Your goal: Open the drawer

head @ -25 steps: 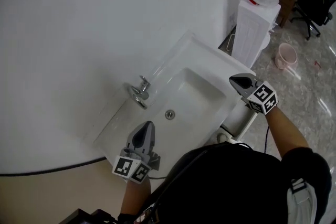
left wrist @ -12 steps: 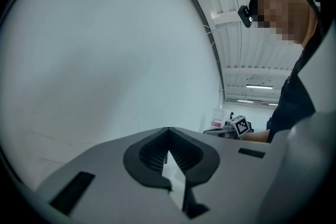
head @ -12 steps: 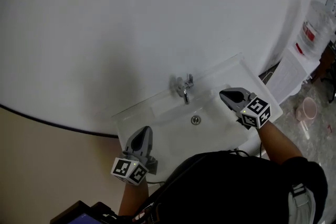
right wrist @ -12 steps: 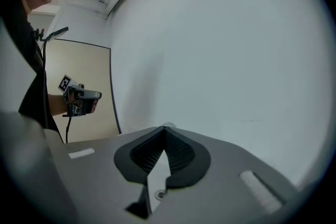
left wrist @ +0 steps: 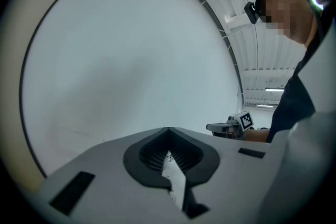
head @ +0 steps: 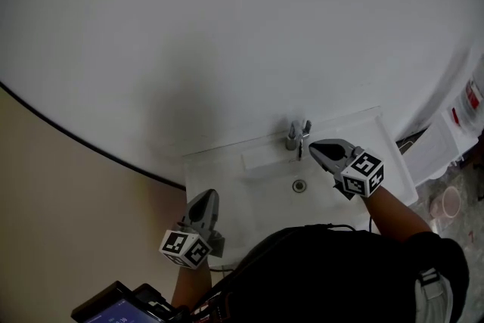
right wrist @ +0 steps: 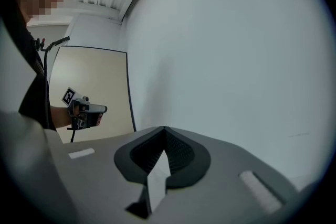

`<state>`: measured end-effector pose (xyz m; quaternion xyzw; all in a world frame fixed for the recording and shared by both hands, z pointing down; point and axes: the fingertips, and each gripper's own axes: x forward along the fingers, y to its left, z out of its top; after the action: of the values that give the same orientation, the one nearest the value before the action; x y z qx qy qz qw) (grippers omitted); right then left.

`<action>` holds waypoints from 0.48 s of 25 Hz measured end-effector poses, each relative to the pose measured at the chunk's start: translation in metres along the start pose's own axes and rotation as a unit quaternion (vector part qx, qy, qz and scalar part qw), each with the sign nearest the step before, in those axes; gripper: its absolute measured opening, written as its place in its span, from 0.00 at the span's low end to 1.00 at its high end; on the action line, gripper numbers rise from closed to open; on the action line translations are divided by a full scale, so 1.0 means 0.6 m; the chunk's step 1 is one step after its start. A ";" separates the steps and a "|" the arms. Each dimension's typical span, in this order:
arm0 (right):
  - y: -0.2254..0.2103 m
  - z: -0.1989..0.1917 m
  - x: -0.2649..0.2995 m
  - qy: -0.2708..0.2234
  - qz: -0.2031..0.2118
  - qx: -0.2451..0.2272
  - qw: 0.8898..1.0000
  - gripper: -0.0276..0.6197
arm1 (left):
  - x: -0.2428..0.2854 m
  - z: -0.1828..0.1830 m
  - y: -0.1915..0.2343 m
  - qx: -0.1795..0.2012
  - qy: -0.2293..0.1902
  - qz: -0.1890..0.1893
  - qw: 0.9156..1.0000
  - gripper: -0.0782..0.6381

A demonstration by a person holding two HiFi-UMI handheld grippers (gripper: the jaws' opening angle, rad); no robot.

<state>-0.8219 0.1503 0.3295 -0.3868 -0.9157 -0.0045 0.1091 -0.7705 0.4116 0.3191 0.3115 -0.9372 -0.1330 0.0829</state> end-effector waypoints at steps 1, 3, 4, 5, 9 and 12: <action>0.002 0.002 0.004 -0.001 0.003 0.003 1.000 0.04 | -0.002 -0.002 0.003 -0.002 -0.002 0.002 1.000 0.10; 0.005 0.006 0.008 -0.001 0.007 0.005 1.000 0.04 | -0.004 0.001 0.005 -0.002 -0.005 0.006 1.000 0.10; 0.007 0.008 0.009 0.000 0.009 0.005 1.000 0.04 | -0.004 0.005 0.004 -0.001 -0.005 0.006 1.000 0.10; 0.010 0.008 0.008 0.000 0.009 0.005 1.000 0.04 | -0.004 0.008 0.003 -0.001 -0.005 0.005 1.000 0.10; 0.005 0.003 -0.004 -0.001 0.002 0.015 1.000 0.04 | 0.004 0.007 -0.005 0.001 -0.003 -0.004 1.000 0.10; -0.005 0.011 -0.007 0.004 -0.012 0.011 1.000 0.04 | 0.012 0.017 -0.004 0.001 0.001 -0.011 1.000 0.10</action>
<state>-0.8221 0.1458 0.3226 -0.3747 -0.9198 0.0030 0.1165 -0.7770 0.4074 0.3091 0.3216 -0.9339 -0.1330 0.0824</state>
